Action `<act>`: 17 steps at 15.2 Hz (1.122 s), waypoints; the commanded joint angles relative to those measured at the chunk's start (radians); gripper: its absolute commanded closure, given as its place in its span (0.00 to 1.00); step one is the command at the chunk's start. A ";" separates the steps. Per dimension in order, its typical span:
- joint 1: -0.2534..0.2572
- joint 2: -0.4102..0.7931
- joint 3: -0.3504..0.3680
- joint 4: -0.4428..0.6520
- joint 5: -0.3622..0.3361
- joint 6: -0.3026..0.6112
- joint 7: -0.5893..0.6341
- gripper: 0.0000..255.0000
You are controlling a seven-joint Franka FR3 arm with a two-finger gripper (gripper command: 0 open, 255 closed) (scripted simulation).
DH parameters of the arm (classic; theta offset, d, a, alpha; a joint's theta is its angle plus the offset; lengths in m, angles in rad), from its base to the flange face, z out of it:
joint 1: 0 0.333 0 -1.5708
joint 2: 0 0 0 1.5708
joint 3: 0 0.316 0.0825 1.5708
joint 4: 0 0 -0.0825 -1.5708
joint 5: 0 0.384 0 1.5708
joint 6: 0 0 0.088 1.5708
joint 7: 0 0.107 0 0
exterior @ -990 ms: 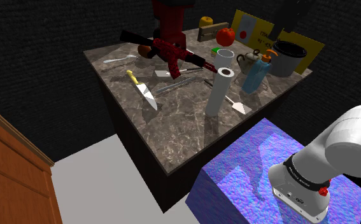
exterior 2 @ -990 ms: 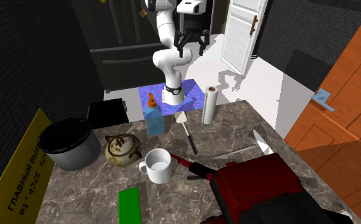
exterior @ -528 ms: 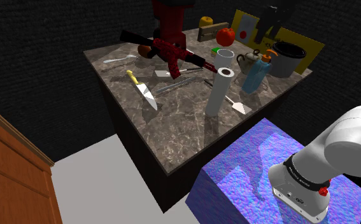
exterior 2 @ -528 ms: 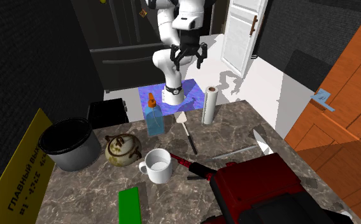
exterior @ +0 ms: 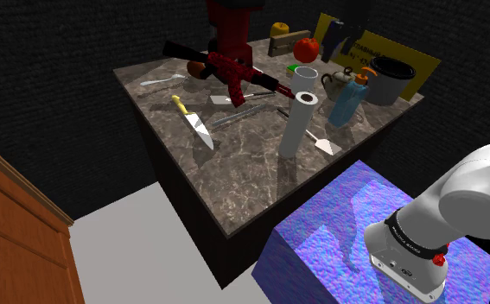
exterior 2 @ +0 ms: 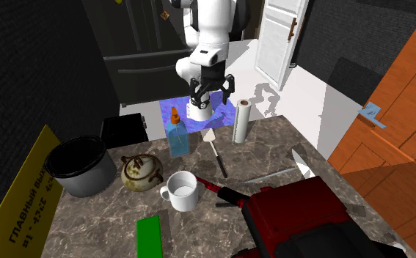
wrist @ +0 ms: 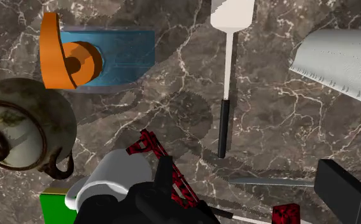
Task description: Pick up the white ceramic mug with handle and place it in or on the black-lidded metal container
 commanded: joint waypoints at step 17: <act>-0.072 0.670 -0.100 0.427 0.141 0.207 -0.163 0.00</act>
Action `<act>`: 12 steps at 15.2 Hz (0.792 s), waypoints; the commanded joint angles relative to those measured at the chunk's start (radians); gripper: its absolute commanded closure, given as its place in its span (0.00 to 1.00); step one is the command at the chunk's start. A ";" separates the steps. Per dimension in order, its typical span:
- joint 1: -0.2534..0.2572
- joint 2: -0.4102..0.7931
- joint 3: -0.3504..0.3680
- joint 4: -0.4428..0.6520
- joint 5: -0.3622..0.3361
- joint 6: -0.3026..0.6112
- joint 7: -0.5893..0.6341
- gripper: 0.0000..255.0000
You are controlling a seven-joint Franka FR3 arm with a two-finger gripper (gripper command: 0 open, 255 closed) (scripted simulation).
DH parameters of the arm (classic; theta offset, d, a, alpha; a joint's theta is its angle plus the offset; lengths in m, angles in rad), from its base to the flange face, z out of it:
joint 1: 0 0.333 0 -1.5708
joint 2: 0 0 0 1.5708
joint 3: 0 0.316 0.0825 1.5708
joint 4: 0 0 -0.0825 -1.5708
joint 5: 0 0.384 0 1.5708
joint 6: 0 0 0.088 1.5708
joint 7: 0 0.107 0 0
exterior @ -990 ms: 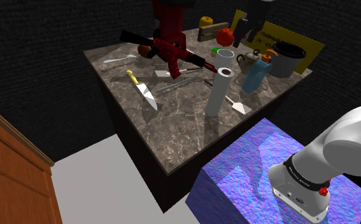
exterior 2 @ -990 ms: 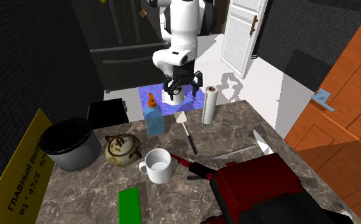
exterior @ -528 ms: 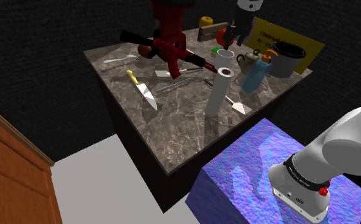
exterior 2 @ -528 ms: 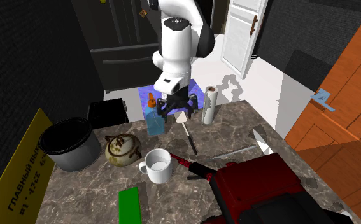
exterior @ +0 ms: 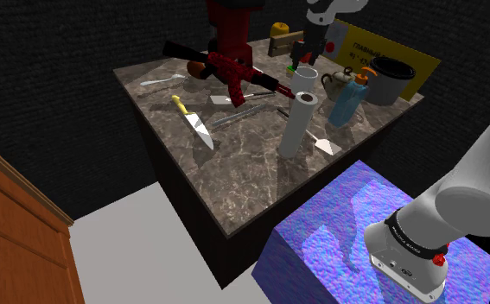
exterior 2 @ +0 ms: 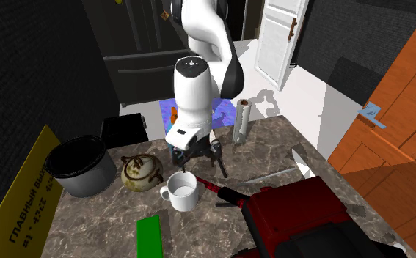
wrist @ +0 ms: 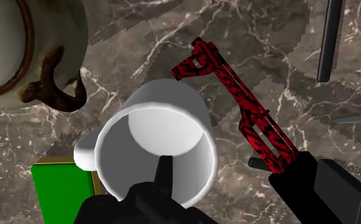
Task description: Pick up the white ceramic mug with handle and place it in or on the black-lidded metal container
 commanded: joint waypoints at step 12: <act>-0.022 0.132 0.003 0.030 0.037 0.096 -0.029 0.00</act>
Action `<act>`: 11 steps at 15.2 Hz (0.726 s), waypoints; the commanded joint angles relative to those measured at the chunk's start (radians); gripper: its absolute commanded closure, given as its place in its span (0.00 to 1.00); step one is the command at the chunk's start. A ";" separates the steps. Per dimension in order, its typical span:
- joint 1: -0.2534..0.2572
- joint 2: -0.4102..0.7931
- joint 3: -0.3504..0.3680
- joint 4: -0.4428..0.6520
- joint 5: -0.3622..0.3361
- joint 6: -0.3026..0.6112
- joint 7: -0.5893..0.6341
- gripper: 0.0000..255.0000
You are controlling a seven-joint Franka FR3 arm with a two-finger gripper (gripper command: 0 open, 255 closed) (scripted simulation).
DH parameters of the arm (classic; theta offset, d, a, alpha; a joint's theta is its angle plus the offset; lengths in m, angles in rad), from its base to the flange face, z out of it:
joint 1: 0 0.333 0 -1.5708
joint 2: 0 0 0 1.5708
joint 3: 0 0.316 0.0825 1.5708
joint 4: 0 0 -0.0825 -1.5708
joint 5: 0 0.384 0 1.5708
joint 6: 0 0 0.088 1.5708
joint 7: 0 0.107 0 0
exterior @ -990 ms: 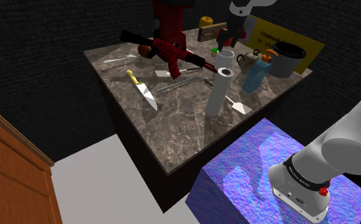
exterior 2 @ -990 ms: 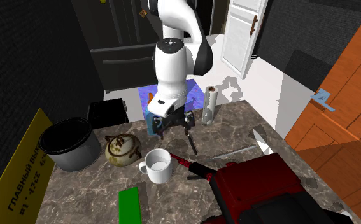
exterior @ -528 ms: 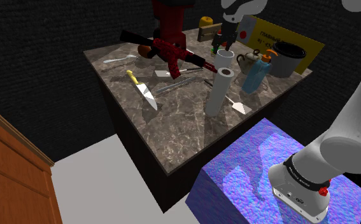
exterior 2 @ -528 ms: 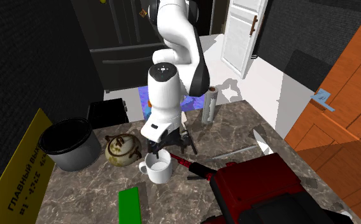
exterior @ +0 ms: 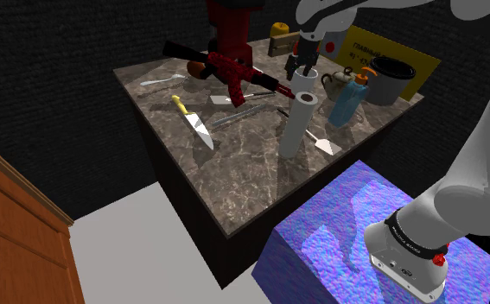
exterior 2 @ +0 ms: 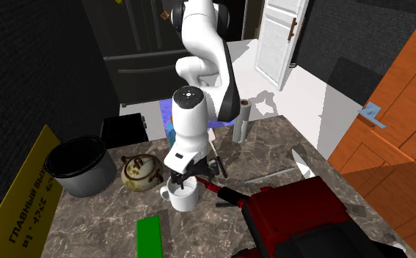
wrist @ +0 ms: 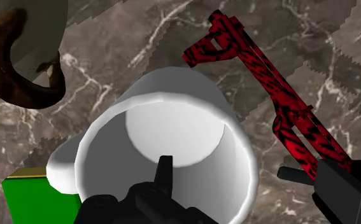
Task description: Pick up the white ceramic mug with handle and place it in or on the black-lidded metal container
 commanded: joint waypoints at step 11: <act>0.000 0.000 0.000 -0.002 0.000 0.002 0.000 1.00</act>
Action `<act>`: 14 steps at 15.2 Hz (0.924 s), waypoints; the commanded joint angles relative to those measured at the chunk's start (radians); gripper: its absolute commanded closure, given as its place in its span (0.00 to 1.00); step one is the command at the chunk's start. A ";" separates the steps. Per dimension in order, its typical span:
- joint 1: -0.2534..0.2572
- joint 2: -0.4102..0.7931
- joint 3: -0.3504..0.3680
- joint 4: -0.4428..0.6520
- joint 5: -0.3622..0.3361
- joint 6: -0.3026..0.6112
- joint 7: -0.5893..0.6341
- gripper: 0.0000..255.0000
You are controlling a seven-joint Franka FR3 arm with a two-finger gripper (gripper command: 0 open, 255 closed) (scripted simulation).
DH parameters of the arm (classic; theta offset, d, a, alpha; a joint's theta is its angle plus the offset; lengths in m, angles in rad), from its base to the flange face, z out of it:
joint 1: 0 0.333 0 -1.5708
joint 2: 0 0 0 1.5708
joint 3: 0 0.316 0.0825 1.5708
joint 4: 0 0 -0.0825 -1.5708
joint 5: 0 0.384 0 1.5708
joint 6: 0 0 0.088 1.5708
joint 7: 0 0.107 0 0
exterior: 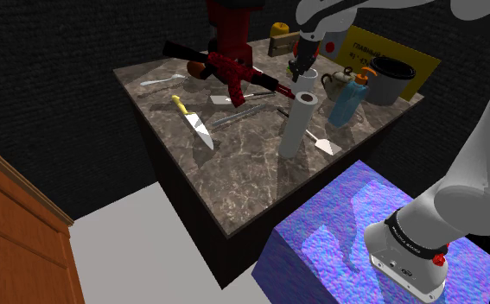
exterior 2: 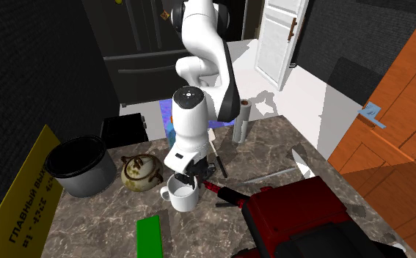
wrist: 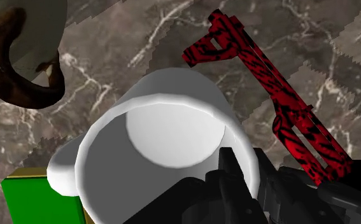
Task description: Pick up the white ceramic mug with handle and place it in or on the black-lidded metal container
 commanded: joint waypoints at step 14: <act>0.003 -0.049 -0.006 0.067 -0.015 -0.116 0.011 1.00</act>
